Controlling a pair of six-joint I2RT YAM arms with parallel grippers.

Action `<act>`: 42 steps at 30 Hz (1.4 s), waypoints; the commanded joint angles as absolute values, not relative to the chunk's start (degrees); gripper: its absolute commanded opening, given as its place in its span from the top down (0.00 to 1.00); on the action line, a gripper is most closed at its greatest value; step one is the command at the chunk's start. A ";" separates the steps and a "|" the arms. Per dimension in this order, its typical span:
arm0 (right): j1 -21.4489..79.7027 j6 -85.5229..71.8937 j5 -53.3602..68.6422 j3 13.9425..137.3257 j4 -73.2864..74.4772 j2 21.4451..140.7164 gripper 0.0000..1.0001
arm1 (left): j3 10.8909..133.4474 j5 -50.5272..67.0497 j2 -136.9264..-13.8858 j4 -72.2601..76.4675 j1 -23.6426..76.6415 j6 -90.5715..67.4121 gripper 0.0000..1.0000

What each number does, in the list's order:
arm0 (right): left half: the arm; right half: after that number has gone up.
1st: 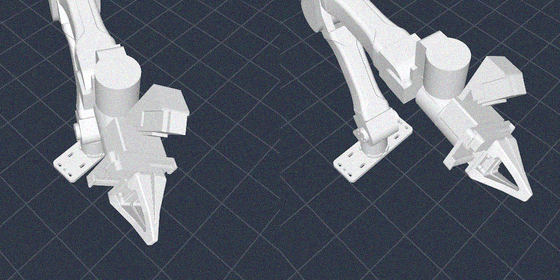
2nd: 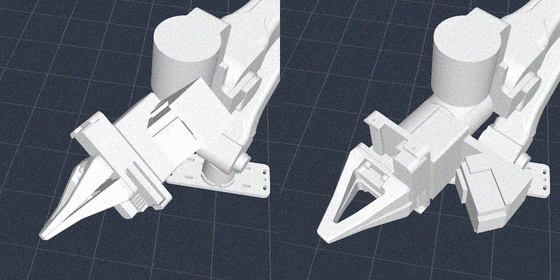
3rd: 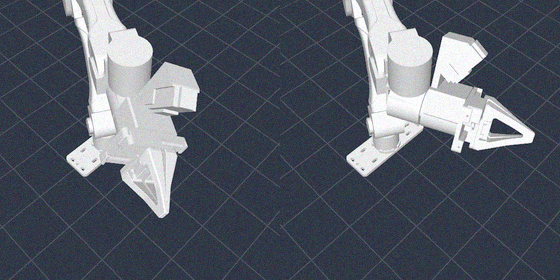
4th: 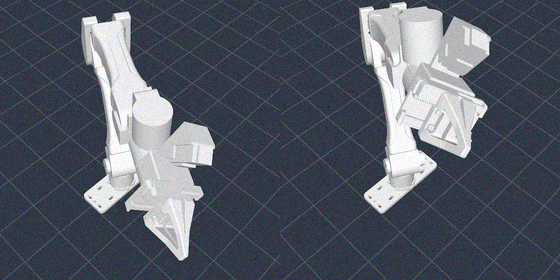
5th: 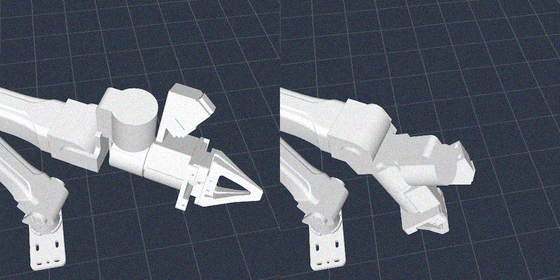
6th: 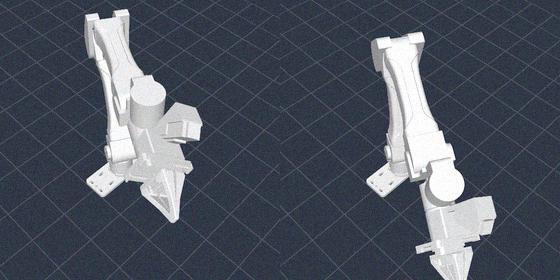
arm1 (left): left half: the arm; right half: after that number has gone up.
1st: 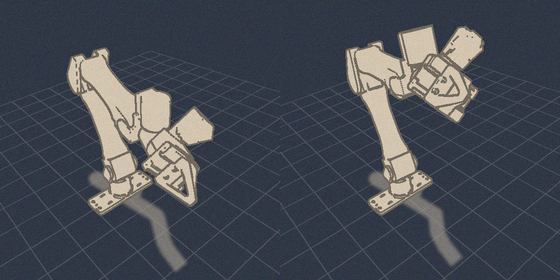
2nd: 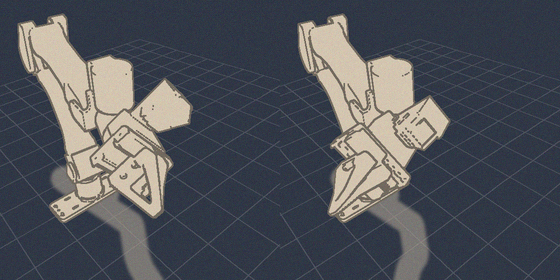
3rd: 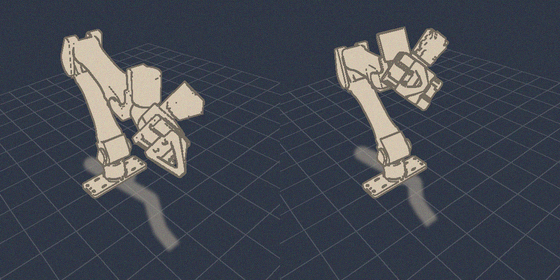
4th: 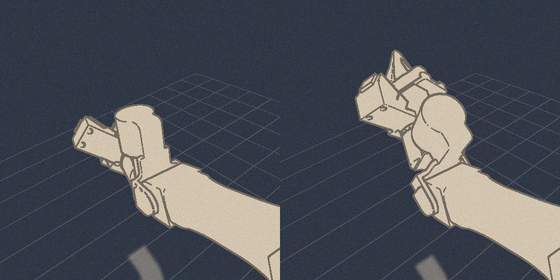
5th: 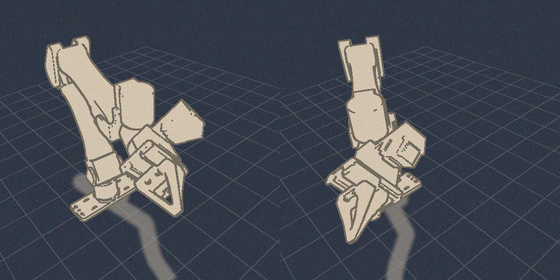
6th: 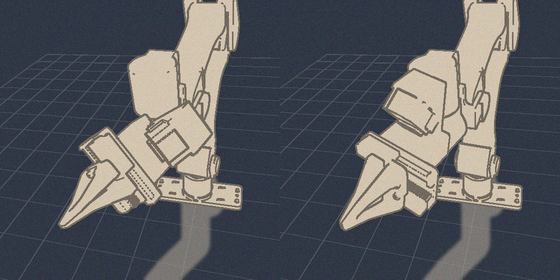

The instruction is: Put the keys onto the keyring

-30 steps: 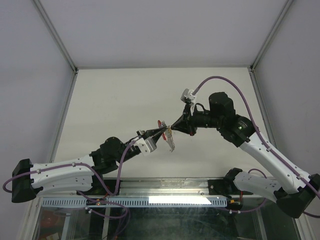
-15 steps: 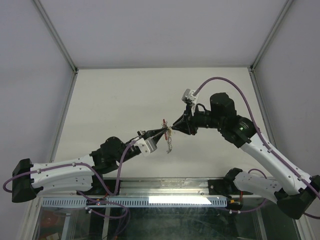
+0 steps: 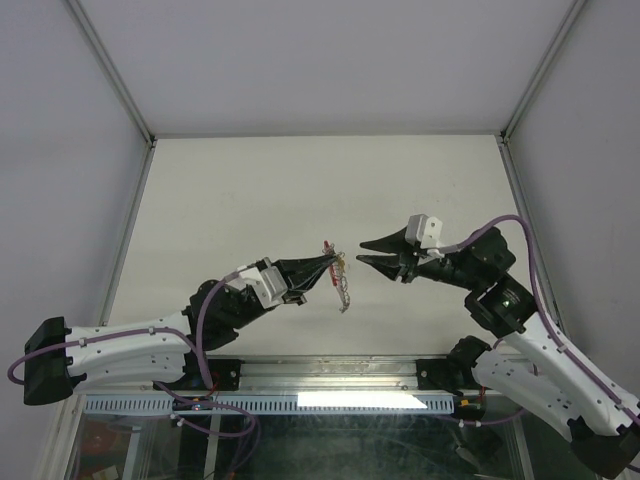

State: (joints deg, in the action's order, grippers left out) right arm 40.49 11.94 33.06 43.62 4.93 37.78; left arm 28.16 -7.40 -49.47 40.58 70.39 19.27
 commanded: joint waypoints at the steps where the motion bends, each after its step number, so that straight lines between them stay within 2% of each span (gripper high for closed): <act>1: 40.39 18.37 38.64 45.62 -2.36 37.72 0.70 | 25.18 -3.99 -49.32 56.13 69.54 8.44 1.00; 11: 40.44 13.07 50.56 50.49 -4.44 41.70 0.71 | 23.62 1.68 -49.89 62.42 68.71 2.59 1.00; 42: 41.81 8.61 54.41 49.81 -7.89 45.87 0.71 | 25.20 4.84 -51.50 61.79 68.10 2.55 1.00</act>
State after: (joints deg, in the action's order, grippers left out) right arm 41.28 9.58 53.49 48.03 -4.86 45.80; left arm 23.38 3.33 -51.48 57.49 68.53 3.64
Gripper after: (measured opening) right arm 0.295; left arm 0.006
